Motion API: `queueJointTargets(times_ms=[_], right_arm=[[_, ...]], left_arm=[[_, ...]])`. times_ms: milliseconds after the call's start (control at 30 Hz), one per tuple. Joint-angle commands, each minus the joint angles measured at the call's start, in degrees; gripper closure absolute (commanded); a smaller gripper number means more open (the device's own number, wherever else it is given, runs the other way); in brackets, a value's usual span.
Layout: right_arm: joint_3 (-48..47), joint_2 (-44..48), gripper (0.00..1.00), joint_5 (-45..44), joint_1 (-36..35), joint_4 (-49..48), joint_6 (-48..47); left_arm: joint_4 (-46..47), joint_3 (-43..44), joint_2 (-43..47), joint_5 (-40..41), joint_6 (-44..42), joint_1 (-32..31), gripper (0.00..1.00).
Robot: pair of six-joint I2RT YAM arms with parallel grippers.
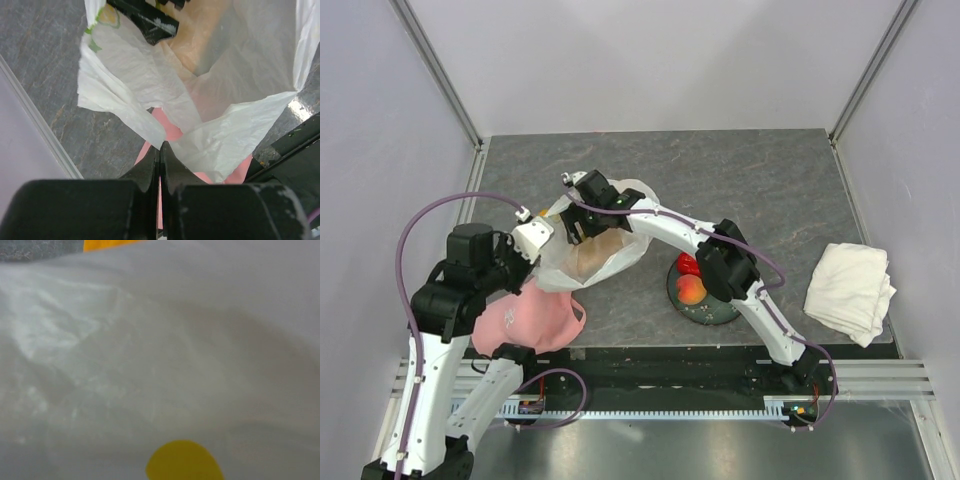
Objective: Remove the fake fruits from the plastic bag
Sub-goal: Adjust the plastic bag at the center of the board.
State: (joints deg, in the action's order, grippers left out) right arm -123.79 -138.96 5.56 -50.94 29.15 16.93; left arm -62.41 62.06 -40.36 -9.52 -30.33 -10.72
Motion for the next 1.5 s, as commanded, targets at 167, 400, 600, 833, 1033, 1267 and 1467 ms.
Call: queueJointTargets(times_ms=[167, 400, 600, 833, 1033, 1267, 1467], right_arm=[[1.6, 2.6, 0.76, 4.9, -1.4, 0.3, -2.1], [17.0, 20.6, 1.00, 9.4, -1.4, 0.8, -10.8], [20.9, 26.5, 1.00, 17.6, -2.8, 0.5, -18.1], [8.6, 8.8, 0.64, 21.7, -8.3, 1.9, -21.2], [10.7, 13.0, 0.39, 18.7, -8.1, 2.6, -21.6], [17.1, 22.9, 0.34, 16.1, -7.5, 3.5, -26.8], [21.7, 26.0, 0.32, 11.8, -7.2, 6.5, -31.2]], left_arm=[[6.2, 4.1, -1.6, 1.2, 8.3, 0.2, 0.98], [7.0, 3.1, 0.6, -2.8, 9.3, 0.2, 0.98], [4.1, 2.0, 3.2, -8.5, 8.1, 0.2, 0.98], [4.0, -2.2, 3.1, -9.5, 7.3, 0.2, 0.98], [5.1, -5.9, 6.3, -3.8, 3.2, 0.2, 0.98], [3.1, -13.9, 16.8, 2.8, -9.0, 0.2, 0.98], [0.5, -19.4, 18.6, 5.5, -13.8, 0.2, 0.98]])
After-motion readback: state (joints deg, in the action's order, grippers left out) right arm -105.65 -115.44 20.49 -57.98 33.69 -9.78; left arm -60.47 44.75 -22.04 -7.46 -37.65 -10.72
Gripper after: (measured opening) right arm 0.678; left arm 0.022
